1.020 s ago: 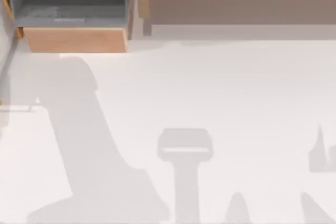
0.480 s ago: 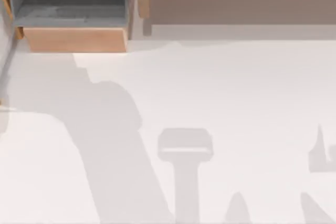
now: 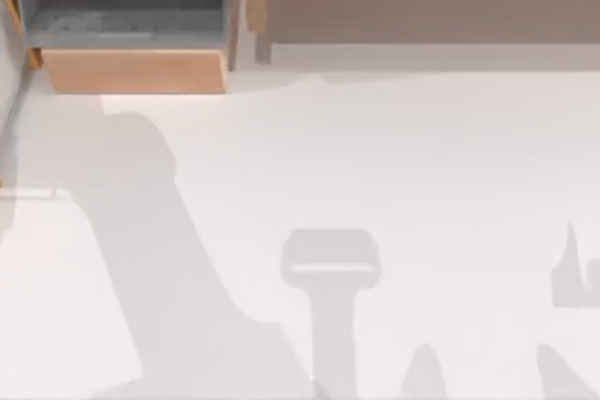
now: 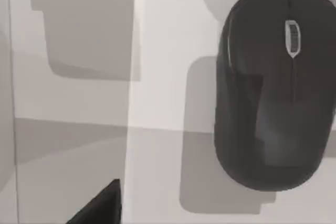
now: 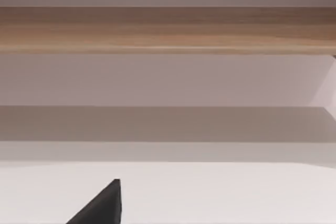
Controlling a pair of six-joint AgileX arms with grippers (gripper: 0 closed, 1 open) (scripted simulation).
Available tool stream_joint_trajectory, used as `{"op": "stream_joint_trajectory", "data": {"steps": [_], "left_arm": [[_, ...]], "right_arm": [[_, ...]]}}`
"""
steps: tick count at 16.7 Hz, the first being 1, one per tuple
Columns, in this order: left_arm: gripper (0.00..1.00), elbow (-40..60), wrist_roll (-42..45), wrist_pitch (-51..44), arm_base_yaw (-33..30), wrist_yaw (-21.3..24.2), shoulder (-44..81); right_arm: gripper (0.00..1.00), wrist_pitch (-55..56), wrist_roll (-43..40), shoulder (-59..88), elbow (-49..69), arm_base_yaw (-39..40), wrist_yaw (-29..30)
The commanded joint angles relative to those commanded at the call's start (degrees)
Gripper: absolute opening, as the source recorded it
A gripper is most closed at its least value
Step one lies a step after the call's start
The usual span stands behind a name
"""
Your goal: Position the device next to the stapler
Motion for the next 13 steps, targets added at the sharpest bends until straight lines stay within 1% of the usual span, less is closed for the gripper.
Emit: {"op": "stream_joint_trajectory", "data": {"steps": [3,8,13], "left_arm": [[1.0,0.5,-0.8,4.3,-0.8,0.0,4.4],[1.0,0.6,-0.9,4.7,-1.0,0.1,4.8],[0.62,0.6,-0.9,4.7,-1.0,0.1,4.8]], "right_arm": [[1.0,0.0,0.0,0.0,0.0,0.0,0.0],[1.0,0.0,0.0,0.0,0.0,0.0,0.0],[1.0,0.0,0.0,0.0,0.0,0.0,0.0]]}}
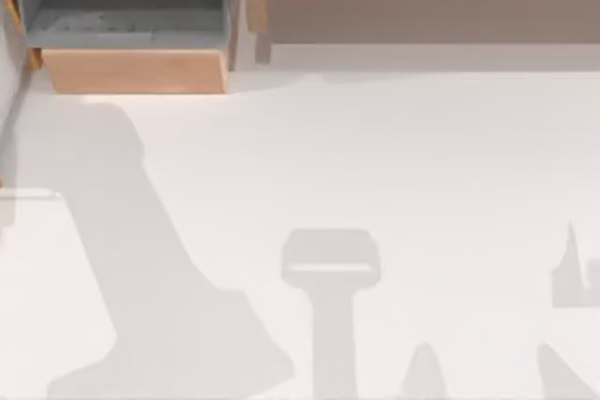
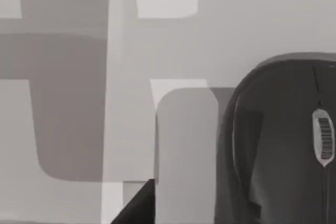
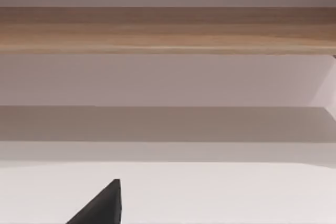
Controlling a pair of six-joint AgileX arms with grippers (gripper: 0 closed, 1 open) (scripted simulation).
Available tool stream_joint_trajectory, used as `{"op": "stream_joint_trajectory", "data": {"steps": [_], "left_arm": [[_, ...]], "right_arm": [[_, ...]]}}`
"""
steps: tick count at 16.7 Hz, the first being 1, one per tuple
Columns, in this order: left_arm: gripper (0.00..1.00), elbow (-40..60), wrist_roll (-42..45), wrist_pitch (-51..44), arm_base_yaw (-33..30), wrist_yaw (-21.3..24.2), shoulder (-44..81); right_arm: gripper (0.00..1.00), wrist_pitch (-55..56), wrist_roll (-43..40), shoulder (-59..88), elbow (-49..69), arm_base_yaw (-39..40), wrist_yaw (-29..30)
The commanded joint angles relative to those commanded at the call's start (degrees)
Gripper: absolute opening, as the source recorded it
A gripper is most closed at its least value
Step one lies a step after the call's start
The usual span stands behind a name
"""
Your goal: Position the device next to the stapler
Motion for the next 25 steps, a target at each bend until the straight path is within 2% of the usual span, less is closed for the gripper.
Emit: {"op": "stream_joint_trajectory", "data": {"steps": [8,19,25], "left_arm": [[0.02,0.0,0.0,0.0,0.0,0.0,0.0],[0.0,0.1,0.0,-0.1,0.3,0.0,-0.5],[0.0,-3.6,-0.6,-0.8,0.9,1.0,-9.7]], "right_arm": [[1.0,0.0,0.0,0.0,0.0,0.0,0.0],[1.0,0.0,0.0,0.0,0.0,0.0,0.0],[1.0,0.0,0.0,0.0,0.0,0.0,0.0]]}}
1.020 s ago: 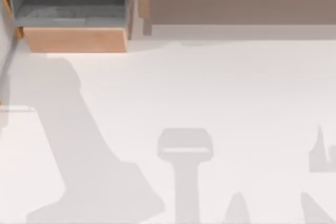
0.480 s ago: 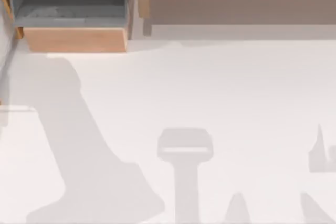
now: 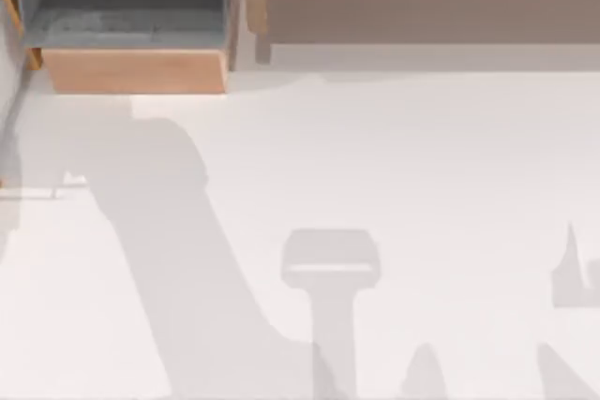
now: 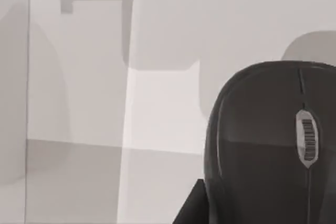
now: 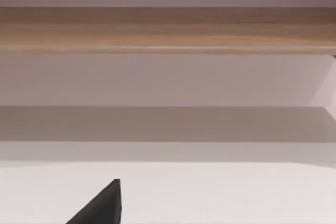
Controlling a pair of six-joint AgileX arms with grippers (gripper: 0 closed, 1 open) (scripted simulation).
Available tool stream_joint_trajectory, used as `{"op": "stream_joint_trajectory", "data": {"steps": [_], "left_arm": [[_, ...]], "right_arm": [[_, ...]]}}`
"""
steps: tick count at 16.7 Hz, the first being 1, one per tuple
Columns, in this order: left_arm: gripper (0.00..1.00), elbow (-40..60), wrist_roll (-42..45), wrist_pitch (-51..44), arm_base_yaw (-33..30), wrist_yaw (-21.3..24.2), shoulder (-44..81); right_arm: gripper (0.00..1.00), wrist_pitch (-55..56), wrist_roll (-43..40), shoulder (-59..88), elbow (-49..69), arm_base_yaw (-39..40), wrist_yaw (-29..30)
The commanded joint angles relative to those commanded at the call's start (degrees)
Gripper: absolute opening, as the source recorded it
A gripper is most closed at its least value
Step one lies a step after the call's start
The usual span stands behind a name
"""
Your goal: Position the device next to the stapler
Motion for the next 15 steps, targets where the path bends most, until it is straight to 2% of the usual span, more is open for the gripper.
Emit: {"op": "stream_joint_trajectory", "data": {"steps": [7,15], "left_arm": [[0.0,-12.5,0.6,3.8,1.0,0.1,-18.1],[0.0,-35.9,2.6,9.7,4.6,-1.4,-36.3]], "right_arm": [[1.0,0.0,0.0,0.0,0.0,0.0,0.0],[1.0,0.0,0.0,0.0,0.0,0.0,0.0]]}}
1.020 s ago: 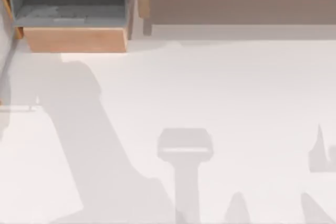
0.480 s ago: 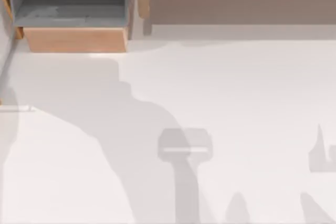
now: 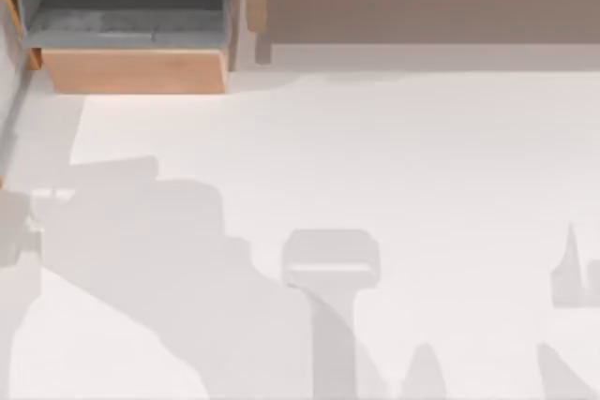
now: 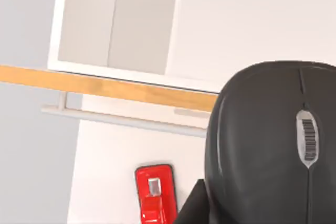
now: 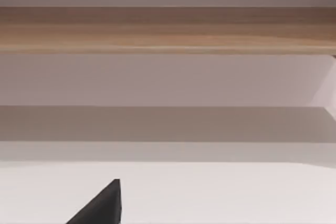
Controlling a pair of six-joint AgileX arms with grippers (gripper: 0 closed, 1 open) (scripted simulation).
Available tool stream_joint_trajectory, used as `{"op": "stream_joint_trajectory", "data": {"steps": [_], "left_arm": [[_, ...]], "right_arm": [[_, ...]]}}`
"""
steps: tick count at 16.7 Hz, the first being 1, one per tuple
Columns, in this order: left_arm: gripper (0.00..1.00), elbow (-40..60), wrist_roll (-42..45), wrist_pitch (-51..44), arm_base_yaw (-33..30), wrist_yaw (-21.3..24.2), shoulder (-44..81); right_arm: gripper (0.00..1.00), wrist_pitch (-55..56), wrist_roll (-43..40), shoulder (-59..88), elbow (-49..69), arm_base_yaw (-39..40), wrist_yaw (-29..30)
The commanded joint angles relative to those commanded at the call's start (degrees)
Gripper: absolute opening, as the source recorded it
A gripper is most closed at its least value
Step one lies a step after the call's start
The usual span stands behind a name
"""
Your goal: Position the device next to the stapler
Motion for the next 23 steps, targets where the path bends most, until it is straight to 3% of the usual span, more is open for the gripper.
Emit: {"op": "stream_joint_trajectory", "data": {"steps": [12,23], "left_arm": [[0.0,-32.2,3.2,13.6,-0.8,-0.1,-6.3],[0.0,-37.2,3.9,16.9,-2.0,0.3,-5.0]], "right_arm": [[1.0,0.0,0.0,0.0,0.0,0.0,0.0],[1.0,0.0,0.0,0.0,0.0,0.0,0.0]]}}
